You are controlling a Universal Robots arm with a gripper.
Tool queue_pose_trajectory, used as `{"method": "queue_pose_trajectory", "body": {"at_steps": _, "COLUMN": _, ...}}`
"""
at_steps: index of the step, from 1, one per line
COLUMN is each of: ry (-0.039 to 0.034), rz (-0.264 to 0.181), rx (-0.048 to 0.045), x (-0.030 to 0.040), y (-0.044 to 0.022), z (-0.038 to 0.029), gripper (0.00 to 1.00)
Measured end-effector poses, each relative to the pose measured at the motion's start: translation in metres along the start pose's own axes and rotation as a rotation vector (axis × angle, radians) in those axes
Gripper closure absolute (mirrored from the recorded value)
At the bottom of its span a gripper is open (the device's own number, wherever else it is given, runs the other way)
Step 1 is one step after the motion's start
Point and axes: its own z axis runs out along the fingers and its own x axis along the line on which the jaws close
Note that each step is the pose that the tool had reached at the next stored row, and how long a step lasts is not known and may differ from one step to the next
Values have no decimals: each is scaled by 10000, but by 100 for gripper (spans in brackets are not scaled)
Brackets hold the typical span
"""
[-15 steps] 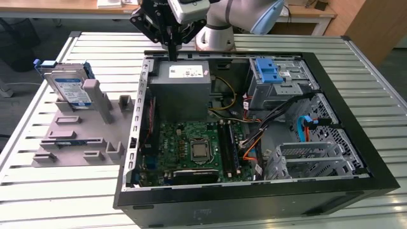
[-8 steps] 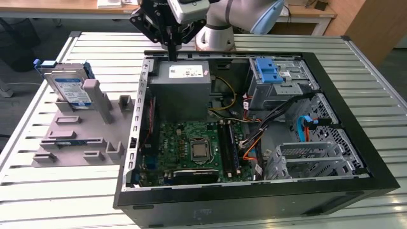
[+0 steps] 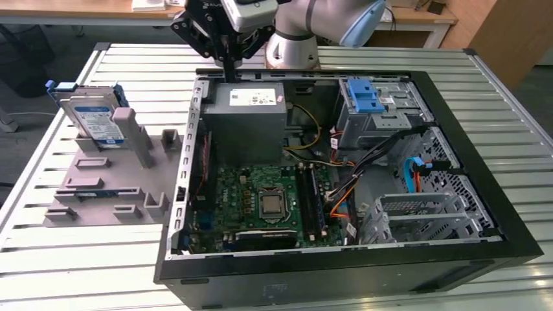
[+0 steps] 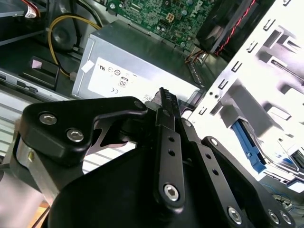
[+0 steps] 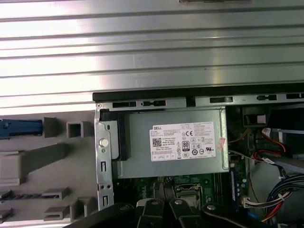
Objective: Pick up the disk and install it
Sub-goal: 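Reach for the disk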
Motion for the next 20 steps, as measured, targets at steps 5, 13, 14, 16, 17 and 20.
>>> {"method": "queue_pose_trajectory", "body": {"at_steps": 5, "ry": 0, "rz": 1, "rx": -1, "x": 44, "y": 2, "z": 1, "gripper": 89}}
{"method": "queue_pose_trajectory", "body": {"at_steps": 13, "ry": 0, "rz": 2, "rx": -1, "x": 50, "y": 1, "z": 0, "gripper": 89}}
{"method": "queue_pose_trajectory", "body": {"at_steps": 14, "ry": 0, "rz": 2, "rx": -1, "x": 54, "y": 1, "z": 0, "gripper": 89}}
{"method": "queue_pose_trajectory", "body": {"at_steps": 16, "ry": 3, "rz": 1, "rx": 0, "x": 66, "y": 1, "z": 0, "gripper": 89}}
{"method": "queue_pose_trajectory", "body": {"at_steps": 17, "ry": 5, "rz": 1, "rx": 0, "x": 75, "y": 1, "z": 0, "gripper": 89}}
{"method": "queue_pose_trajectory", "body": {"at_steps": 20, "ry": 8, "rz": 1, "rx": 0, "x": 113, "y": 2, "z": -1, "gripper": 89}}
